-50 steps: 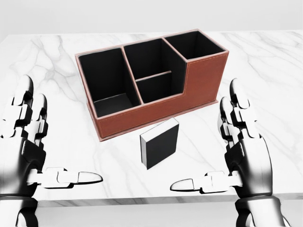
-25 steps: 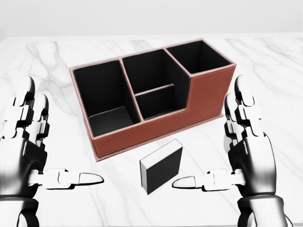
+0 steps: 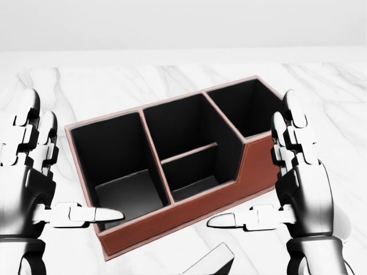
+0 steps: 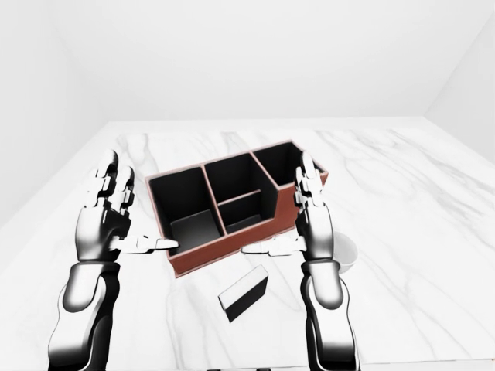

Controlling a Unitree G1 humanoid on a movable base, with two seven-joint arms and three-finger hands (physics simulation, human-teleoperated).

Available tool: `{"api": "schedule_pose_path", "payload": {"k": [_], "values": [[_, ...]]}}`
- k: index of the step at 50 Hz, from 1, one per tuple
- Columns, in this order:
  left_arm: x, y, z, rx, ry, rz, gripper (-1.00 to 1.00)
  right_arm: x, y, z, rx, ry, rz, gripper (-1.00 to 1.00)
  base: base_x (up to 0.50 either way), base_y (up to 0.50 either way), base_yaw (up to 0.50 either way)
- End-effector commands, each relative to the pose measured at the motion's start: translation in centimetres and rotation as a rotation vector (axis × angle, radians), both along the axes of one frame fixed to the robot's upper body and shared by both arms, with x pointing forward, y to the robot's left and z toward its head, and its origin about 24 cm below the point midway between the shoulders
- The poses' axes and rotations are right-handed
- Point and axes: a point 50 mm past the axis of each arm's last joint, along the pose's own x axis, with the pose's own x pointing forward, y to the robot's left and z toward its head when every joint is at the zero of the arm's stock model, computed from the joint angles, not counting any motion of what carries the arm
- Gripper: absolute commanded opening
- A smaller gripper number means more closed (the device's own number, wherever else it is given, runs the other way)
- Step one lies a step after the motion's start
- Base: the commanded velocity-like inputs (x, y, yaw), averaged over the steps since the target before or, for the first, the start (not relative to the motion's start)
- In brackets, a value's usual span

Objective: Pick up the book and place it in the front compartment of the caddy.

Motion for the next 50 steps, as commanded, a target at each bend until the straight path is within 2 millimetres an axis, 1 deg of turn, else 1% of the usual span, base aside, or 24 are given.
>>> {"api": "schedule_pose_path", "payload": {"k": [1,11,17,20,29,35,42,50], "values": [[-0.05,0.03,0.20,0.001,-0.009,0.000,1.00,0.18,0.04,-0.11,-0.018,0.005,-0.016,1.00,0.05,0.00,0.00],[0.03,0.05,0.05,-0.001,-0.002,0.000,1.00,0.06,0.30,0.11,-0.041,-0.006,-0.018,1.00,0.00,0.00,0.00],[-0.05,0.08,0.21,0.000,-0.009,0.000,1.00,-0.09,0.32,0.22,-0.025,-0.010,-0.001,1.00,0.00,0.00,0.00],[0.02,0.01,-0.07,-0.001,0.003,-0.001,1.00,-0.26,0.22,0.32,-0.011,-0.015,0.013,1.00,0.50,0.00,0.00],[-0.12,0.02,0.23,0.000,-0.011,-0.001,1.00,-0.07,0.14,0.29,-0.022,-0.013,-0.002,1.00,0.49,0.00,0.00],[-0.03,0.03,0.09,0.001,-0.004,-0.002,1.00,-0.10,0.18,0.51,-0.036,-0.023,-0.011,1.00,0.00,0.00,0.00],[-0.01,0.25,0.49,-0.001,-0.021,0.004,1.00,-0.07,0.26,0.42,-0.046,-0.020,-0.019,1.00,0.00,0.00,0.00],[0.14,0.37,0.42,0.001,-0.017,0.006,1.00,-0.15,0.30,0.85,-0.065,-0.040,-0.030,1.00,0.00,0.00,0.00]]}}
